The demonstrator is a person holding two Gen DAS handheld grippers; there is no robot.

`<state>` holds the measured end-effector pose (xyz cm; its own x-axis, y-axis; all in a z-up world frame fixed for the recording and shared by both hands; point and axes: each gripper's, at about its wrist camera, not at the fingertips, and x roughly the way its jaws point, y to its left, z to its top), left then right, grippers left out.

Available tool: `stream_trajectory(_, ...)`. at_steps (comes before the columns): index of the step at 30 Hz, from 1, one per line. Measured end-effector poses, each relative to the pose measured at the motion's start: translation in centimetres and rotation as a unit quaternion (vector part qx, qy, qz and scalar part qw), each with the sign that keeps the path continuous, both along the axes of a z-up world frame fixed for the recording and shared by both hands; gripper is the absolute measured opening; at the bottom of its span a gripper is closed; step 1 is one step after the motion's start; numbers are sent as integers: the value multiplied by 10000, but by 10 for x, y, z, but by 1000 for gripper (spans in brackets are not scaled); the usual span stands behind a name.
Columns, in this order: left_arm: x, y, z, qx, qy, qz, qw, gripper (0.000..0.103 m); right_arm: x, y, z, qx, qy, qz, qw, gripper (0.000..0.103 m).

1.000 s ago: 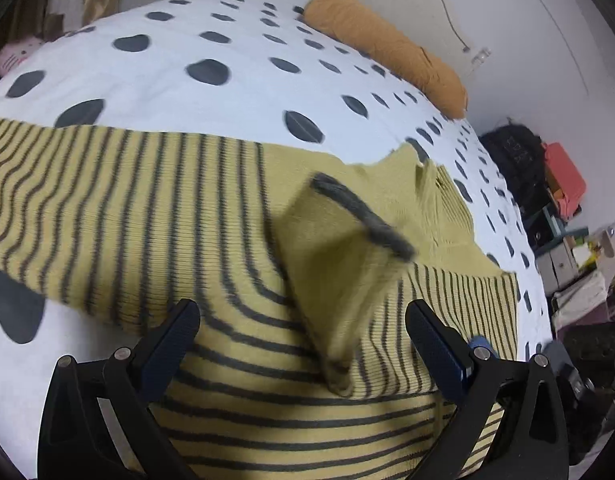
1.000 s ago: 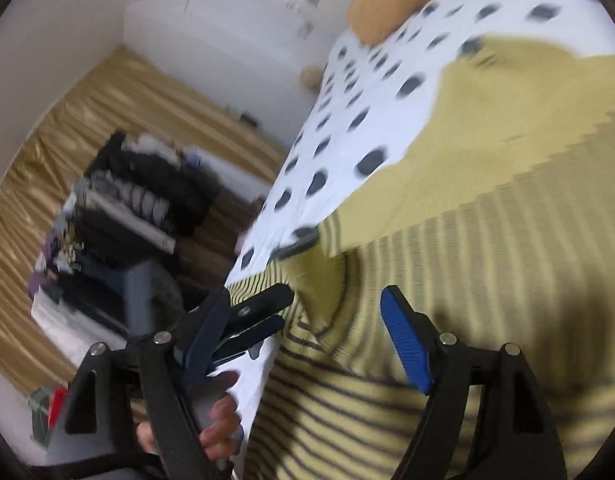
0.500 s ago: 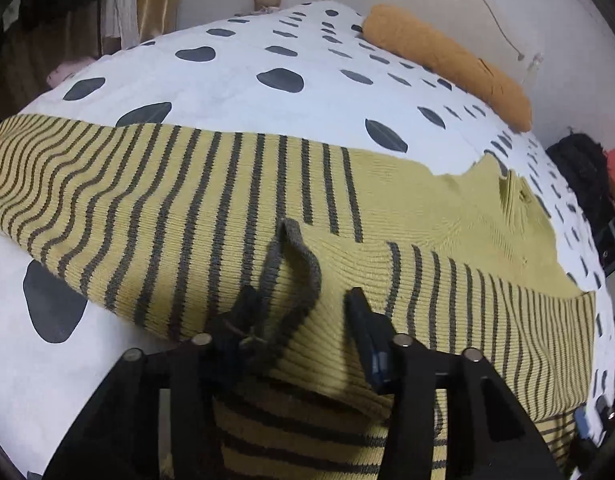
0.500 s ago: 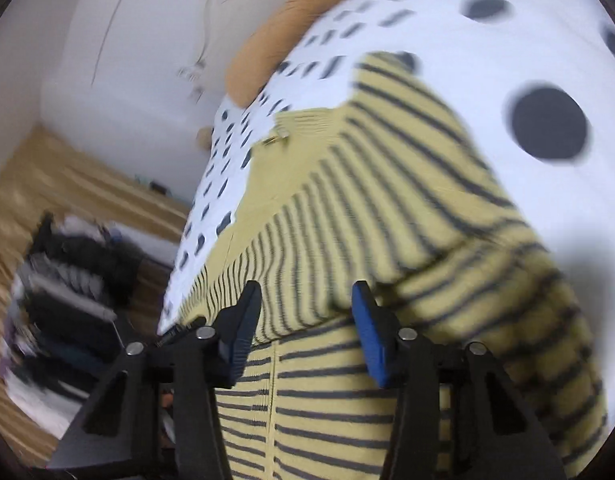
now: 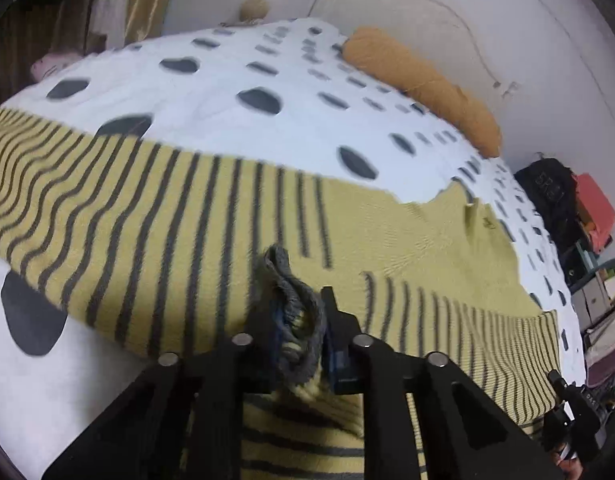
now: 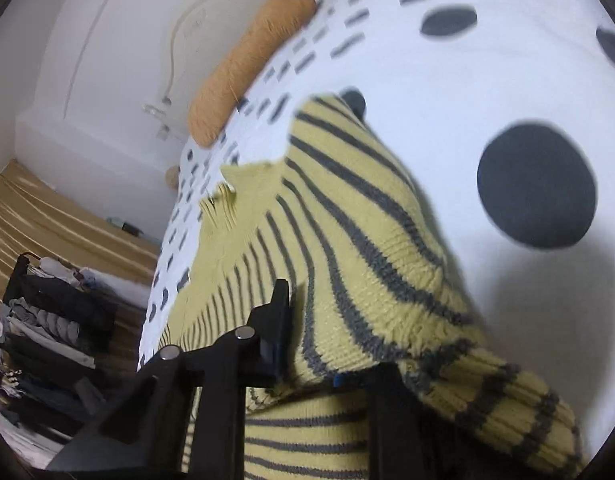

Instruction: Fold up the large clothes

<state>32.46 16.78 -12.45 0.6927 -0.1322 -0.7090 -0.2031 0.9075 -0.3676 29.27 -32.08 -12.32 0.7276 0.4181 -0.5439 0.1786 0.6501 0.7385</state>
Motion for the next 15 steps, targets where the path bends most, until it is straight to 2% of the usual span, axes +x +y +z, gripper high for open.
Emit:
stream_trajectory(1, 2, -7, 6, 115, -165, -141, 9997, 15, -5, -1, 6, -98, -112, -73, 9999, 15)
stream_trajectory(3, 7, -18, 8, 349, -203, -325, 9987, 15, -18, -6, 16, -338, -266, -228, 9988, 15)
stream_trajectory(4, 11, -21, 4, 384, -102, -358, 9986, 15, -23, -9, 18, -404, -286, -312, 9983, 15)
stream_trajectory(6, 18, -17, -19, 375, 380, -175, 9984, 15, -23, -12, 10, -475, -55, -310, 9984, 15)
stream_trajectory(8, 14, -11, -26, 337, 269, -158, 9989, 17, -18, -15, -11, -231, 350, -176, 9990, 15)
stream_trajectory(10, 10, -16, -20, 724, 258, -145, 9969, 20, -21, -20, -19, 105, 360, -136, 9992, 17)
stream_trajectory(12, 7, -17, -16, 969, 252, -121, 9949, 26, -29, -23, -10, 74, 409, -112, 9991, 20)
stream_trajectory(15, -3, -6, -7, 924, 166, -15, 9956, 26, -46, -25, 15, 89, 81, -140, 9998, 24)
